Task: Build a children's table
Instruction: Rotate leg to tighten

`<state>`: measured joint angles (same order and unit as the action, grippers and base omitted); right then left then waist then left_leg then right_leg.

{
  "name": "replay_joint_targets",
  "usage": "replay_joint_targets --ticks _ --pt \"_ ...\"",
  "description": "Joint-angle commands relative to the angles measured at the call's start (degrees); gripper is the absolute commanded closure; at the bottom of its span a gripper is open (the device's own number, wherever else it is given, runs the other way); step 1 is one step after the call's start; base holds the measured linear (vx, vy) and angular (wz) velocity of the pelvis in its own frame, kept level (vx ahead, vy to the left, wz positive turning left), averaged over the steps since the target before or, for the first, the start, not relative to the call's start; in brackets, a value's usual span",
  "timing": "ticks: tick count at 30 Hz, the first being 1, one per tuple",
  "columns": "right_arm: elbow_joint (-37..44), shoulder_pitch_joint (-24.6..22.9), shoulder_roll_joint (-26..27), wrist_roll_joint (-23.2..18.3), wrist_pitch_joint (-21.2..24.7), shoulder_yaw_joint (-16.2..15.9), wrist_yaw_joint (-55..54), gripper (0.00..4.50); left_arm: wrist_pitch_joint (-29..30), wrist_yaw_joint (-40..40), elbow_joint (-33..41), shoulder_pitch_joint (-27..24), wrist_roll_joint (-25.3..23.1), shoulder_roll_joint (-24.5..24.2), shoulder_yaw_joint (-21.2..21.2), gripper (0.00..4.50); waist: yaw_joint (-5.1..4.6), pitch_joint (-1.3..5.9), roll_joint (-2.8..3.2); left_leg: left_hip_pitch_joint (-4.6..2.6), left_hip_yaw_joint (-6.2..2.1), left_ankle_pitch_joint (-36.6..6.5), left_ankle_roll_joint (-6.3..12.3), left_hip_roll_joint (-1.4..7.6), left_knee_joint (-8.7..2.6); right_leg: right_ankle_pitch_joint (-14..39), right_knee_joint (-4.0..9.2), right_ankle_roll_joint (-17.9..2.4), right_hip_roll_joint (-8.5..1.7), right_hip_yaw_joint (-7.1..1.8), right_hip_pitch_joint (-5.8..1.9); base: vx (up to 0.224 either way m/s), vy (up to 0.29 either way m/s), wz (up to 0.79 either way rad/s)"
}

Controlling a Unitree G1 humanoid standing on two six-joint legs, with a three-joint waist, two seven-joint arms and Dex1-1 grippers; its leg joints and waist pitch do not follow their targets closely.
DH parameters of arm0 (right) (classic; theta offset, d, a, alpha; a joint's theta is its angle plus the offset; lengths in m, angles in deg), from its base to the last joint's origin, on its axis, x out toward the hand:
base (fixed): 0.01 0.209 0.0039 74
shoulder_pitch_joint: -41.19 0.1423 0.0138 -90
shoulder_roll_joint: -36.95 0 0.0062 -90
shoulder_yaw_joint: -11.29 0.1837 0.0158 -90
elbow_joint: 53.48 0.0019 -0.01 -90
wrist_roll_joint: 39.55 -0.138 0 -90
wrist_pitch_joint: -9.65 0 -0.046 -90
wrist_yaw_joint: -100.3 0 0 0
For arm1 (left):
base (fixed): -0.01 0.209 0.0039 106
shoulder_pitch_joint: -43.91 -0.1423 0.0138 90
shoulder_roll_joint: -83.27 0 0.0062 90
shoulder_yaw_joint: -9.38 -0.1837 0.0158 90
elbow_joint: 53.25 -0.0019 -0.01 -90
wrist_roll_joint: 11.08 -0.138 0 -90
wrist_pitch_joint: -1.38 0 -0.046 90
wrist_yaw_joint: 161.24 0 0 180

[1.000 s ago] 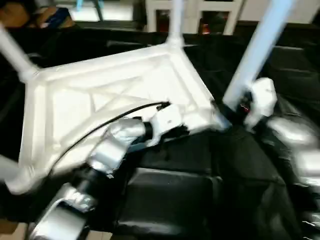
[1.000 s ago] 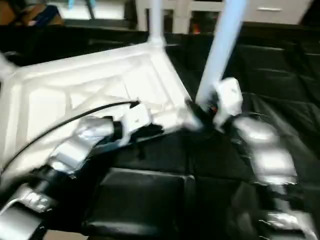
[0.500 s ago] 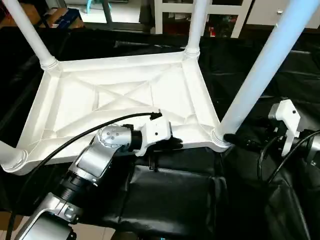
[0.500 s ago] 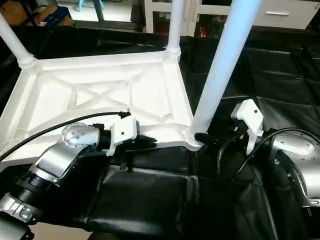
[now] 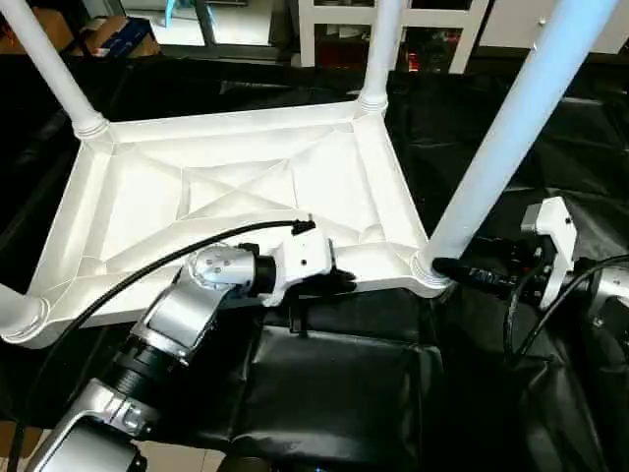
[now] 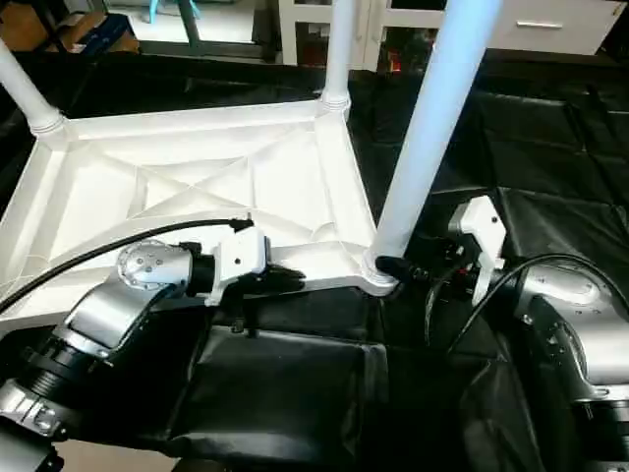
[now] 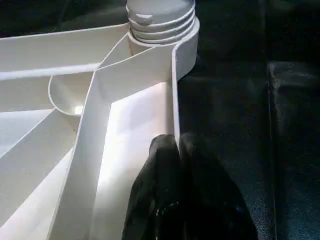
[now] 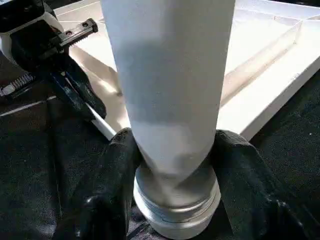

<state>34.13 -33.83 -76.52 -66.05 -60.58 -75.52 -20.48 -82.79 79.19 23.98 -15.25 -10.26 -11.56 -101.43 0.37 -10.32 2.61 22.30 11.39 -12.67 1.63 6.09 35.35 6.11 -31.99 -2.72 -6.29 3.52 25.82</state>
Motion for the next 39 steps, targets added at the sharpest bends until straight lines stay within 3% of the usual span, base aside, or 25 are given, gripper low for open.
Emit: replay_joint_targets --ticks 1,4,5,8,10,12,13,14,17,20,23,25,26,27,29,31,32,33,34,39 --pt "0.33 0.58 0.31 -0.50 0.11 1.55 -1.75 2.52 0.28 0.72 0.70 -1.38 -0.86 -0.40 -1.56 4.50 0.23 5.17 -1.34 -0.94 -3.24 -4.16 11.35 6.51 -4.59 16.79 2.69 -13.41 -3.68 -2.68 -3.83 0.000 0.000 0.00" --pt "-0.74 0.73 2.35 1.96 0.11 1.46 -6.83 2.55 0.99 -1.36 0.14 -1.13 -2.32 0.27 -2.09 4.50 -0.01 5.07 -1.32 -0.91 -3.24 -4.48 11.03 6.47 -4.63 17.95 2.89 -13.00 -3.61 -2.62 -3.68 0.000 0.000 0.00" --pt "-2.57 1.37 4.40 5.56 0.25 0.80 -12.77 2.55 2.40 -3.52 -0.17 -0.63 -3.72 1.39 -2.70 4.50 -0.11 4.99 -1.39 -0.83 -3.27 -5.21 10.41 6.46 -4.72 19.27 3.00 -12.55 -3.59 -2.64 -3.72 0.000 0.000 0.00" --pt "-5.02 2.81 8.02 8.60 1.10 0.98 -21.22 2.57 4.19 -5.85 -0.64 0.21 -4.25 3.70 -3.04 4.50 -0.54 4.80 -1.34 -0.86 -3.38 -8.10 8.04 6.22 -5.00 23.83 3.60 -11.05 -3.53 -2.47 -3.62 0.000 0.000 0.00" --pt "-8.50 6.09 14.85 12.27 3.43 2.13 -36.12 2.58 6.10 -9.44 -2.07 2.18 -5.65 7.85 -4.25 4.50 -1.49 4.62 -1.04 -0.53 -3.66 -9.63 5.61 6.05 -5.25 24.85 3.66 -10.55 -3.29 -2.31 -3.40 0.000 0.000 0.00" --pt "-10.50 7.87 17.61 14.06 4.18 2.93 -43.12 2.59 6.73 -10.96 -3.03 3.23 -6.16 9.78 -4.69 4.50 -1.74 4.83 -1.07 -0.47 -3.97 -10.85 4.47 5.98 -5.20 25.85 3.58 -9.76 -3.50 -2.17 -3.83 0.000 0.000 0.00" --pt "-12.16 9.31 19.68 15.21 4.05 3.73 -48.38 2.59 7.25 -12.39 -3.99 4.17 -6.42 11.41 -4.80 4.50 -2.06 4.65 -1.12 -0.46 -3.83 -11.68 3.90 5.89 -5.33 26.48 3.88 -9.38 -3.43 -2.22 -3.53 0.000 0.000 0.00" --pt "-13.73 10.61 21.54 15.76 3.10 4.61 -52.61 2.59 7.61 -13.78 -5.03 5.09 -6.53 12.94 -4.72 4.50 -2.22 4.99 -1.04 -0.77 -3.73 -11.50 3.22 5.77 -5.19 25.24 3.83 -9.73 -3.43 -2.23 -3.41 0.000 0.000 0.00" --pt "-18.79 14.58 26.01 16.84 -0.74 5.72 -60.35 2.59 7.49 -17.79 -8.66 7.85 -7.22 16.93 -4.15 4.50 -2.42 5.22 -0.99 -0.86 -3.33 -10.59 3.81 5.63 -5.05 19.98 3.72 -11.37 -3.28 -2.29 -3.44 0.000 0.000 0.00" --pt "-19.99 16.24 26.58 16.83 -2.18 4.04 -56.72 2.59 6.02 -18.29 -10.17 8.81 -8.10 17.16 -3.88 4.50 -2.48 5.66 -1.49 -0.55 -3.08 -7.75 7.00 5.52 -4.71 14.96 3.13 -13.04 -3.36 -2.29 -3.99 0.000 0.000 0.00" --pt "-16.23 15.61 23.78 17.51 -3.37 0.25 -48.69 2.59 4.79 -17.84 -10.70 8.58 -8.80 15.37 -3.09 4.50 -2.31 5.74 -1.56 -0.43 -3.04 -5.71 9.93 5.62 -4.42 13.05 2.72 -13.71 -3.45 -2.23 -4.20 0.000 0.000 0.00" --pt "-11.73 13.33 19.34 17.24 -5.80 -1.10 -42.33 2.04 3.30 -16.58 -9.99 7.21 -8.69 12.91 -2.82 4.50 -1.97 5.76 -1.49 -0.77 -2.90 -4.21 11.62 5.76 -4.20 11.85 2.62 -13.98 -3.33 -2.27 -3.88 0.000 0.000 0.00" --pt "-10.67 12.73 18.08 17.06 -5.92 -1.42 -40.94 1.91 3.01 -16.22 -9.80 6.80 -8.58 12.32 -2.74 4.50 -1.64 5.79 -1.70 -0.96 -2.77 -3.25 12.62 5.92 -4.09 11.13 2.45 -14.15 -3.31 -2.33 -3.83 0.000 0.000 0.00" --pt "-9.34 11.89 16.02 17.09 -6.22 -1.58 -39.14 1.88 2.14 -15.16 -9.34 6.12 -8.15 11.42 -2.67 4.50 -1.27 5.88 -1.59 -0.71 -2.98 -1.02 13.72 6.05 -4.03 9.89 1.98 -14.47 -3.35 -2.27 -4.02 0.000 0.000 0.00" --pt "-6.98 10.30 12.65 15.85 -6.21 -1.22 -35.43 1.72 0.40 -13.39 -8.56 5.00 -7.49 9.71 -2.55 4.50 -1.03 5.78 -1.43 -0.92 -2.87 0.09 14.85 6.19 -3.87 9.64 1.91 -14.68 -3.26 -2.22 -3.62 0.000 0.000 0.00" --pt "-5.41 9.22 10.70 14.49 -6.09 -0.74 -32.34 1.63 -0.56 -12.18 -8.02 4.33 -7.09 8.64 -2.48 4.50 -0.59 5.67 -1.38 -0.94 -2.89 -0.28 15.15 6.31 -3.91 10.77 2.07 -14.48 -3.33 -2.23 -3.73 0.000 0.000 0.00" --pt "-2.91 6.65 6.55 12.11 -5.84 -0.27 -24.78 1.42 -1.77 -9.28 -6.88 2.91 -5.98 6.60 -2.27 4.50 -0.44 5.49 -0.87 -0.85 -2.96 -1.03 15.07 6.39 -3.99 11.46 2.06 -14.56 -3.30 -2.19 -3.69 0.000 0.000 0.00" --pt "-2.44 5.79 5.11 11.90 -6.09 -0.23 -22.51 1.42 -2.22 -8.22 -6.48 2.43 -5.55 5.91 -2.25 4.50 0.01 5.57 -1.20 -1.19 -2.98 -1.50 14.82 6.65 -4.02 11.41 2.01 -14.40 -3.36 -2.27 -3.80 0.000 0.000 0.00" --pt "-2.07 4.98 3.95 11.45 -6.17 -0.12 -20.50 1.30 -2.45 -7.31 -6.01 1.97 -5.06 5.38 -2.19 4.50 0.26 5.43 -0.57 -1.16 -3.05 -1.69 14.51 6.76 -4.14 11.47 1.96 -14.58 -3.35 -2.30 -3.57 0.000 0.000 0.00" --pt "-1.79 2.71 0.19 10.33 -7.31 -0.43 -15.10 1.13 -2.84 -4.62 -3.12 0.08 -3.22 3.68 -2.13 4.50 0.31 5.27 -0.83 -1.10 -3.01 -5.65 11.46 6.87 -4.60 13.78 2.41 -14.64 -3.57 -2.51 -3.74 0.000 0.000 0.00"
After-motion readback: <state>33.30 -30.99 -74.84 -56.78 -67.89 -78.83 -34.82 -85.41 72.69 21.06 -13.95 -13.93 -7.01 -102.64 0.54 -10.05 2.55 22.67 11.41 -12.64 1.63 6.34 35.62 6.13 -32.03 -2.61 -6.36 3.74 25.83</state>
